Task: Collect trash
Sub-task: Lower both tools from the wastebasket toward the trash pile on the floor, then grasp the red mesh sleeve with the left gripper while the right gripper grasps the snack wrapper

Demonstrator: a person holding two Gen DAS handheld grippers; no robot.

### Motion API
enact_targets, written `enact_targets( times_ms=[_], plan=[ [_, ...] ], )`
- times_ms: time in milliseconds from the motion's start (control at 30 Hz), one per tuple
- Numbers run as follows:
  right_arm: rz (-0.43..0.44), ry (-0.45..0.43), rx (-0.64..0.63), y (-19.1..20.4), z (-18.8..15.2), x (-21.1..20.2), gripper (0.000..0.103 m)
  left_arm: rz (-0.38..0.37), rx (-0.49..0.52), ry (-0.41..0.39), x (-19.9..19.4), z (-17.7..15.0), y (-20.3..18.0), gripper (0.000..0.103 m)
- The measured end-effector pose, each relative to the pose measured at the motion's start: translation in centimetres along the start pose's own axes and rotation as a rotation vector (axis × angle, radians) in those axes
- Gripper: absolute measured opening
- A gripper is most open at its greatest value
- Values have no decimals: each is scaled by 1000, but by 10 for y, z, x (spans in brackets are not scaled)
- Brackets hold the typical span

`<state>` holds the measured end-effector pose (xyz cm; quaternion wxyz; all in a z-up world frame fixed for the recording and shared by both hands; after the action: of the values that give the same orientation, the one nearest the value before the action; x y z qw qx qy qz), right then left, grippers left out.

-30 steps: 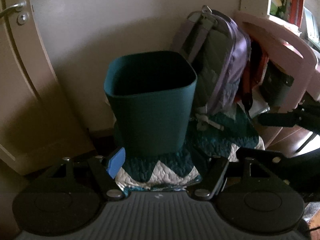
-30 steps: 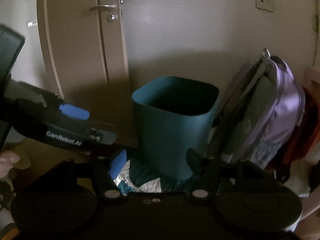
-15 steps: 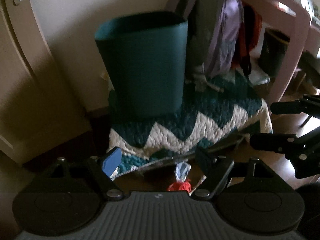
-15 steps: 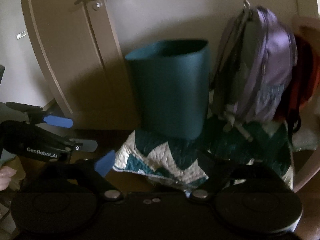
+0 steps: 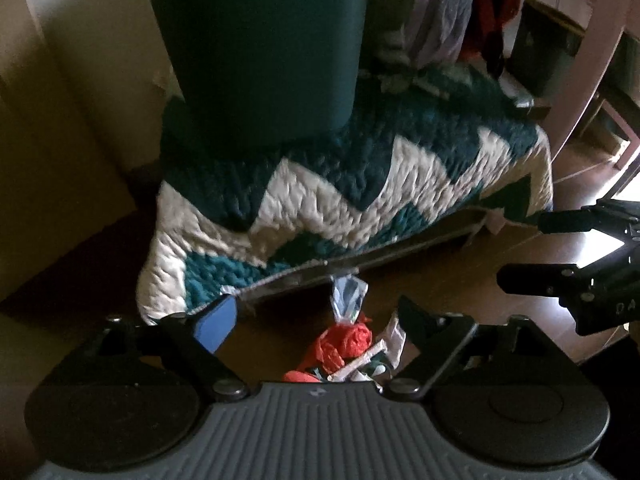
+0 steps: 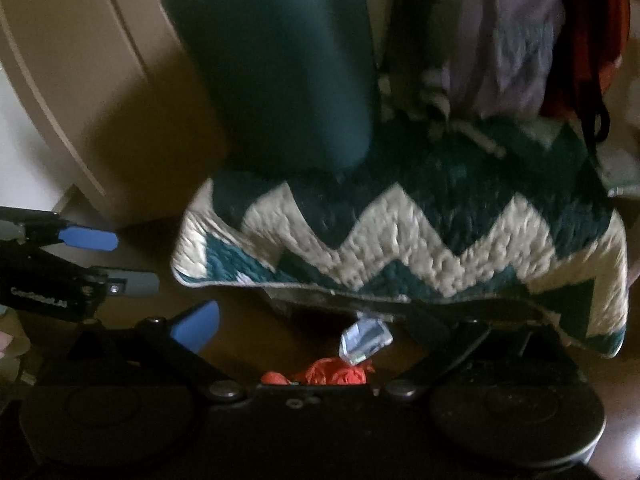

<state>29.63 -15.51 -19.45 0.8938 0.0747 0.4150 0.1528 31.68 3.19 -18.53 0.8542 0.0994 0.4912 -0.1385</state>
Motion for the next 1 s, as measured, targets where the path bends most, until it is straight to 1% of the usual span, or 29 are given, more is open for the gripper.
enact_targets(
  times_ms=[167,267,367,467,533,567,667,733,767,800,867,933,1000],
  plan=[
    [-36,85,13,-19,-27,52,101,-1,30,75,58,-15,16,92],
    [-70,137,48,-35,-43,85,101,-14,33,126,93,-25,26,92],
    [-112,190,89,-56,-56,117,100,-46,18,186,128,-37,36,92],
    [-171,237,109,-80,-68,148,100,-45,27,251,166,-54,43,92],
    [-187,280,162,-99,-79,170,99,-51,25,301,189,-67,47,92],
    [-199,304,190,-109,-85,180,98,-63,14,331,201,-74,48,92],
    [-237,361,294,-137,-103,206,96,-128,-75,442,239,-98,54,92],
    [-251,387,364,-153,-116,220,93,-128,-130,506,261,-114,58,92],
    [-254,399,365,-158,-121,226,91,-123,-146,536,272,-121,59,92],
    [-259,414,334,-161,-126,232,89,-120,-163,558,282,-128,60,92],
    [-262,454,204,-160,-135,247,89,-121,-194,599,300,-141,60,92],
    [-234,501,49,-155,-146,261,88,-117,-229,637,315,-154,60,92],
    [-204,540,-92,-150,-158,272,88,-96,-262,673,328,-167,60,92]
  ],
)
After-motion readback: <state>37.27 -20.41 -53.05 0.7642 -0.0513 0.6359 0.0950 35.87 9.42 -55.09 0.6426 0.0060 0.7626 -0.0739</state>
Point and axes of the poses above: each gripper's, at about its wrist camera, not at the fingertips, and x roughly the way its jaws point, y to its left, z to its top, the point moved 6 cm from there along x, roughly the way its jaws point, and after that the axes turned 3 degrees about x, right-handed, at the moved point
